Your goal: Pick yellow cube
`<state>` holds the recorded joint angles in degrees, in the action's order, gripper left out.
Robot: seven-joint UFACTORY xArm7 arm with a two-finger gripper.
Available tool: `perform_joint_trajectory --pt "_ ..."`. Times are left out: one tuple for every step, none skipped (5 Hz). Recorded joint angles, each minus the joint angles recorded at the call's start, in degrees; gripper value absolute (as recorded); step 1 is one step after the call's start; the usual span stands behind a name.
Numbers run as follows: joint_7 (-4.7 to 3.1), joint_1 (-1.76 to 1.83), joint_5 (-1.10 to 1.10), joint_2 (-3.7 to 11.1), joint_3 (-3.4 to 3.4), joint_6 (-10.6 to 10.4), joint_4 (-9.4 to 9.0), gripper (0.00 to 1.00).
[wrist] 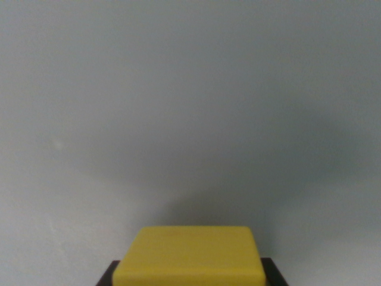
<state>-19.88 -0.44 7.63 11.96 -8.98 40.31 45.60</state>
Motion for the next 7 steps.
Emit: perform_joint_trajectory --pt "0.19 0.02 -0.20 -0.65 -0.02 1.4 0.75 1.00" --pt "0.19 0.02 -0.20 -0.65 -0.02 1.4 0.75 1.00" --pt "0.43 0.04 -0.43 -1.43 -0.04 3.0 1.64 1.00" --pt "0.43 0.04 -0.43 -1.43 -0.04 3.0 1.64 1.00" --pt "0.70 0.07 -0.70 -2.34 -0.06 5.0 2.69 1.00" --pt "0.70 0.07 -0.70 -2.34 -0.06 5.0 2.69 1.00" --pt "0.99 0.10 -0.99 -3.30 -0.09 7.0 3.78 1.00"
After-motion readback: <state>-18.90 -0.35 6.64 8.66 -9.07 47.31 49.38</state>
